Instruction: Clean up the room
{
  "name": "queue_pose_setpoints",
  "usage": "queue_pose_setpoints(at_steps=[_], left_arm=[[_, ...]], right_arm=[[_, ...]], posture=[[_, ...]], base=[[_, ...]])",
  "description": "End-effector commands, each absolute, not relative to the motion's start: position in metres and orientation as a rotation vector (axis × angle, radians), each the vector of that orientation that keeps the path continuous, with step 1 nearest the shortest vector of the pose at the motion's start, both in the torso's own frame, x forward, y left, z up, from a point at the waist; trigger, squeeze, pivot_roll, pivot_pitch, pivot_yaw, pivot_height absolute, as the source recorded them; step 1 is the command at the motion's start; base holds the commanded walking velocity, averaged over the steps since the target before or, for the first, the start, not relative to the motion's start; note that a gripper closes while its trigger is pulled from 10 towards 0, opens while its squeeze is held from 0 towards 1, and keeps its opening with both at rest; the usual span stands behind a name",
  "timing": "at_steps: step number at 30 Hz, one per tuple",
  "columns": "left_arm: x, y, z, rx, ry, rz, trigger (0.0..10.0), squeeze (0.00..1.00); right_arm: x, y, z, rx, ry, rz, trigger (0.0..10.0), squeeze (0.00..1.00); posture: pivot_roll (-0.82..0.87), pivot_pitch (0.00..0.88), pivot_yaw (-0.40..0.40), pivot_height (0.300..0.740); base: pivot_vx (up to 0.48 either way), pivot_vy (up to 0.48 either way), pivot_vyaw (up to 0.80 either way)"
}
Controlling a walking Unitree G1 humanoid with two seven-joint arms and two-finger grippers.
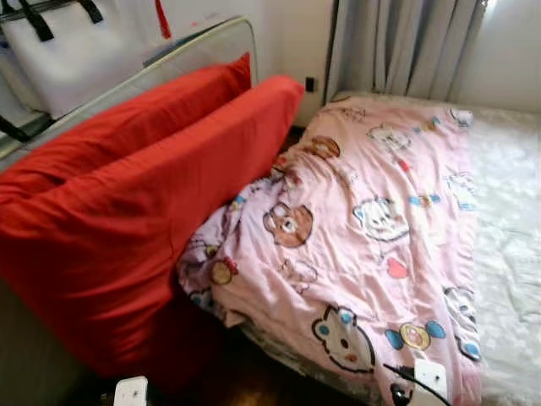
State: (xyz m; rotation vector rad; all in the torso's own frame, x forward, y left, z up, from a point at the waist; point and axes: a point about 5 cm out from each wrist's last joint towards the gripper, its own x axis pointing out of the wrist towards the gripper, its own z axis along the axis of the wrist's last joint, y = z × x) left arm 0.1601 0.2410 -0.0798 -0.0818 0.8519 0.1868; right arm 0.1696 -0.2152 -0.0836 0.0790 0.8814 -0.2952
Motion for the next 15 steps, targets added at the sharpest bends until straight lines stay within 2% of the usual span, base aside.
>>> queue_pose_setpoints(at_steps=[1, 15], left_arm=[[0.1497, 0.2430, -0.0843, -0.091, 0.895, 0.210, 10.0, 0.00], [0.1497, 0.2430, -0.0843, -0.091, 0.895, 0.210, 10.0, 0.00]], right_arm=[[0.1711, -0.2076, -0.0843, 0.071, 0.882, -0.263, 10.0, 0.00], [0.1711, -0.2076, -0.0843, 0.071, 0.882, -0.263, 10.0, 0.00]], posture=[[0.00, 0.000, 0.044, 0.740], [0.00, 0.000, 0.044, 0.740]], base=[[0.000, 0.000, 0.80], [0.000, 0.000, 0.80]])
